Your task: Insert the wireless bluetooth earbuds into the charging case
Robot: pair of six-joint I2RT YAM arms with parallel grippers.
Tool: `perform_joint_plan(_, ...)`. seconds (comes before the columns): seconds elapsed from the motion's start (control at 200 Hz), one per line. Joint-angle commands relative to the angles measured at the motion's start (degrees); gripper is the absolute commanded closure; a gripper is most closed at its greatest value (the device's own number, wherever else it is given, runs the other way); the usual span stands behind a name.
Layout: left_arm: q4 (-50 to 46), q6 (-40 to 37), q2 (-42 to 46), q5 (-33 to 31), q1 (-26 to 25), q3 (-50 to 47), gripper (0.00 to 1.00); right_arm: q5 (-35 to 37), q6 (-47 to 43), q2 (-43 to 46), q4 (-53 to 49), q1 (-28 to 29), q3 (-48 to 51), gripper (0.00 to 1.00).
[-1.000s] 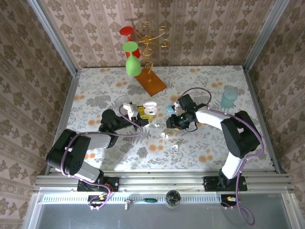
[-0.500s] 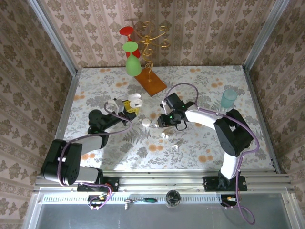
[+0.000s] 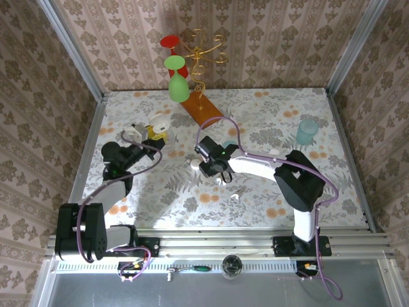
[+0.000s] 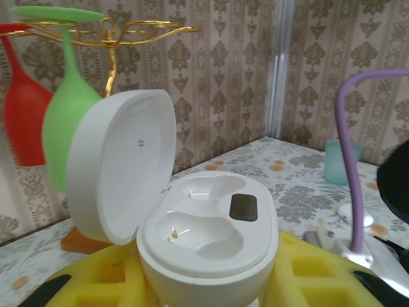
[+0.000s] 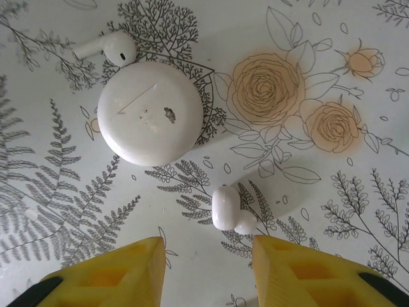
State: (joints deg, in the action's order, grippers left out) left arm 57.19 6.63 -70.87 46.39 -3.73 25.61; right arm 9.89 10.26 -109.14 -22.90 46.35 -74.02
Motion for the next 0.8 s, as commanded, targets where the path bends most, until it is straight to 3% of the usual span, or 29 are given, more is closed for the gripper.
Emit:
perform_joint_plan(0.0, -1.24, -1.72, 0.74, -0.38, 0.83, 3.11, 0.68, 7.13, -2.70, -2.58, -4.30, 0.69, -3.05, 0.57)
perform_joint_plan(0.795, 1.91, -0.59, -1.27, 0.89, 0.83, 2.36, 0.68, 7.85, -4.37, -11.78, -9.90, 1.25, -12.32, 0.67)
